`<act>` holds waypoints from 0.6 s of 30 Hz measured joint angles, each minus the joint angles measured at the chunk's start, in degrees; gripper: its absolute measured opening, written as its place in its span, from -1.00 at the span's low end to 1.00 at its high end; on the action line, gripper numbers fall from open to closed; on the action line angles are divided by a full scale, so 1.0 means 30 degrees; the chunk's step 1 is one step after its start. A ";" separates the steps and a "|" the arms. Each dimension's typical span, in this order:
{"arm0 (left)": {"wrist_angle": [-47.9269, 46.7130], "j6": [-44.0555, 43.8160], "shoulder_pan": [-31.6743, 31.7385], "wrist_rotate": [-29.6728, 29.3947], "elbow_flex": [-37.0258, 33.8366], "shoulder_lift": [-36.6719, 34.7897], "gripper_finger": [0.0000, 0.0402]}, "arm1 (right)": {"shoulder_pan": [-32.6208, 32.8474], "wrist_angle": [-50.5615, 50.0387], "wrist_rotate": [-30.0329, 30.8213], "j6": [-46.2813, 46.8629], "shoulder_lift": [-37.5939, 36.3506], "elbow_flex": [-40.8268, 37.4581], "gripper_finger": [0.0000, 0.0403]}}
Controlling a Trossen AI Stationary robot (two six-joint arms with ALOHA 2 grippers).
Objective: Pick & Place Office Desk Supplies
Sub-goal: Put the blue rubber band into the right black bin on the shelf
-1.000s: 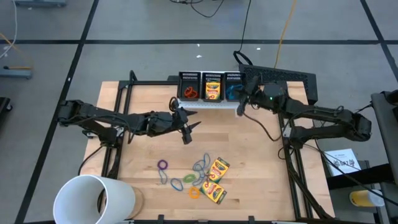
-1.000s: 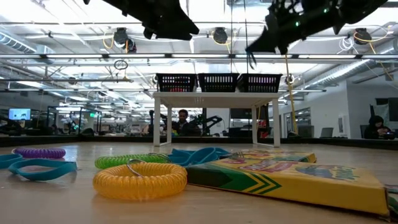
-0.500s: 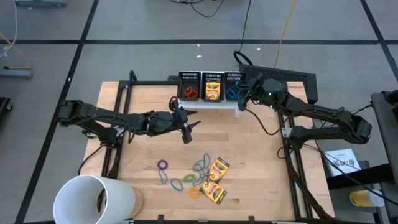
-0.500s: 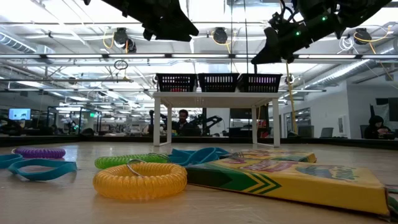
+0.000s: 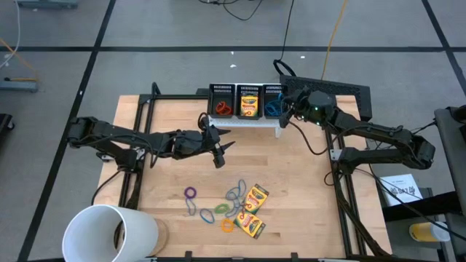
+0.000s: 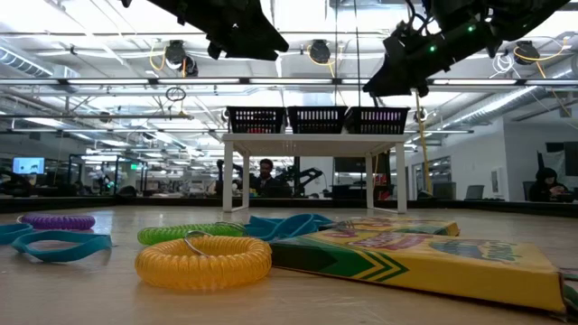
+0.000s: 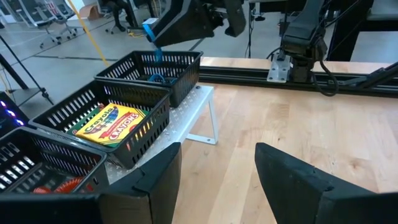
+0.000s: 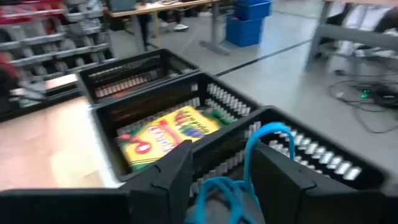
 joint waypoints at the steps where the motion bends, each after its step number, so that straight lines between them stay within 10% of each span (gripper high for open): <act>1: 0.0007 0.0000 0.0000 -0.0017 0.0000 0.0000 0.06 | -0.0116 -0.0173 -0.0530 0.0195 0.0002 0.0090 -0.25; 18: 0.0044 -0.0414 0.0168 -0.0024 -0.0015 0.0007 0.07 | -0.1524 -0.3911 -0.3163 0.0250 0.0496 0.1987 -0.24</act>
